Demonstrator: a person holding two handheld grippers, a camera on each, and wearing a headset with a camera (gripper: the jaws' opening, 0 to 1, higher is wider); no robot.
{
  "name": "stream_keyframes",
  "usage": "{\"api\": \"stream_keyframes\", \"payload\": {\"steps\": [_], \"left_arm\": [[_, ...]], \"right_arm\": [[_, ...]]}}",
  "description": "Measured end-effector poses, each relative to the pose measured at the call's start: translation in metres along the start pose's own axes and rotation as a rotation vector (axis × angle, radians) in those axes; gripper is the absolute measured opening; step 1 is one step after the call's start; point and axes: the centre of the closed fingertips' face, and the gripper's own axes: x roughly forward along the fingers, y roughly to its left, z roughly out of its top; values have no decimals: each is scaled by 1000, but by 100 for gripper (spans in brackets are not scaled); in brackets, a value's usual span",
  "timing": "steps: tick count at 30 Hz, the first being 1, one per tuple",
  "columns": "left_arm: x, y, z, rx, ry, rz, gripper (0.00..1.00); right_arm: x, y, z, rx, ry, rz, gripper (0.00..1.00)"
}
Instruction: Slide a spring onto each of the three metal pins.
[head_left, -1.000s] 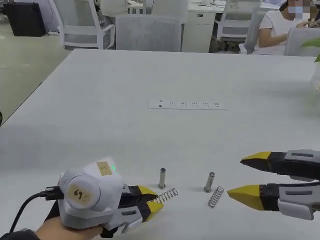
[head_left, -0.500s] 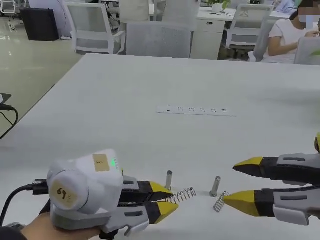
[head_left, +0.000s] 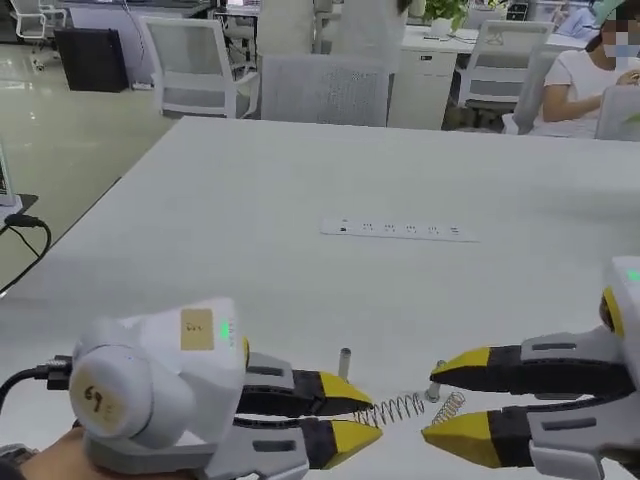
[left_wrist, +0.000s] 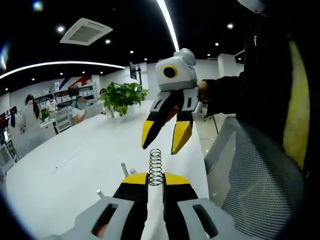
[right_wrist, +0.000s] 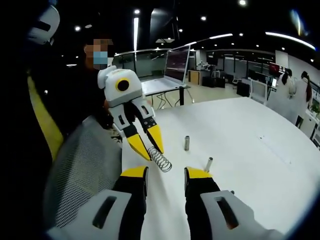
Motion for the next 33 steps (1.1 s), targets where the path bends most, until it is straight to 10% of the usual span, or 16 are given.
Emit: {"api": "stream_keyframes", "payload": {"steps": [17, 33], "left_arm": [[-7, -23, 15, 25, -63, -86, 3], [-8, -34, 22, 48, -76, -108, 3]], "right_arm": [[7, 35, 11, 69, -57, 167, 19], [4, 44, 10, 103, -61, 216, 12]]}}
